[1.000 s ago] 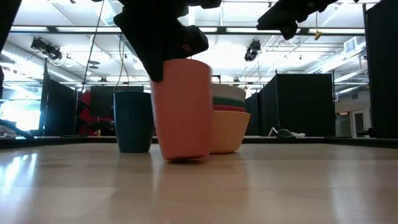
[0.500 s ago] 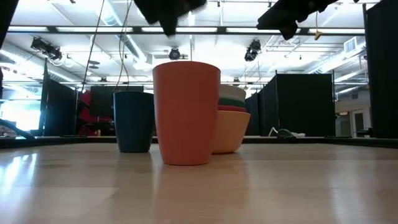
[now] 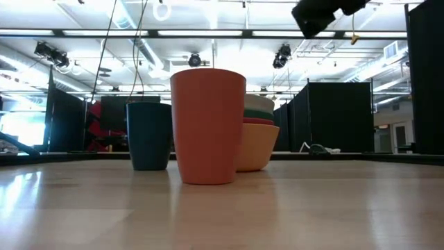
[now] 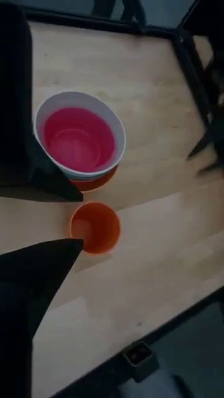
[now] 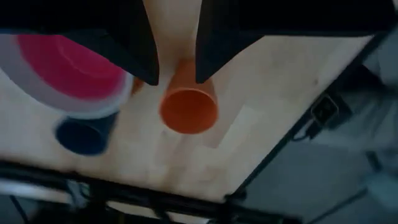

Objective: Nest bowls inside each other
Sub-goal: Move the orange cup to the right of the stacked bowls

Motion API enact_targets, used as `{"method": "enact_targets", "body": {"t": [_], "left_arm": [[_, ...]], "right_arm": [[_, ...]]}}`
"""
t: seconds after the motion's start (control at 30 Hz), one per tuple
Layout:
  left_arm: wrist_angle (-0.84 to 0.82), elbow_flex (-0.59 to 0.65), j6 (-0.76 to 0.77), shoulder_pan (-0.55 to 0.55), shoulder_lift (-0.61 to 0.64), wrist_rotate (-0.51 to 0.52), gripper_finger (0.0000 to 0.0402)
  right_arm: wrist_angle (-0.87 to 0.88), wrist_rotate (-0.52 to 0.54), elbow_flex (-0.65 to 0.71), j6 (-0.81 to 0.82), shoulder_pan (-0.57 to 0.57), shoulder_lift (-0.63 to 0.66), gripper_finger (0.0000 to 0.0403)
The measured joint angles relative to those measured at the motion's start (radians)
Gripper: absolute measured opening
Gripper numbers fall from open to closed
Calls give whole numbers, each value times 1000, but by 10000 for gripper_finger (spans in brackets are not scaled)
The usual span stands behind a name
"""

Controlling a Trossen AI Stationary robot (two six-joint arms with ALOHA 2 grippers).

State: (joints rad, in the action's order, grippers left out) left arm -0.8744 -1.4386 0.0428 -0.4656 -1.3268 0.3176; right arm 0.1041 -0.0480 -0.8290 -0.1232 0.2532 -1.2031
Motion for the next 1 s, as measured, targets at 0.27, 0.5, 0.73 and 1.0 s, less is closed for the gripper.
{"method": "enact_targets", "body": {"t": [0.27,0.5,0.73,1.0], "left_arm": [[248,369,95,0,281,16,83],[306,466,117,0,363,54,90],[339,523,123,1,404,93,101],[362,562,127,1,432,128,107]], "right_arm": [[-101,125,-22,-226,43,-197,92],[-126,132,-48,-207,39,-254,124],[-163,129,-66,-132,35,-286,170],[-215,123,-78,-3,28,-306,212]]}}
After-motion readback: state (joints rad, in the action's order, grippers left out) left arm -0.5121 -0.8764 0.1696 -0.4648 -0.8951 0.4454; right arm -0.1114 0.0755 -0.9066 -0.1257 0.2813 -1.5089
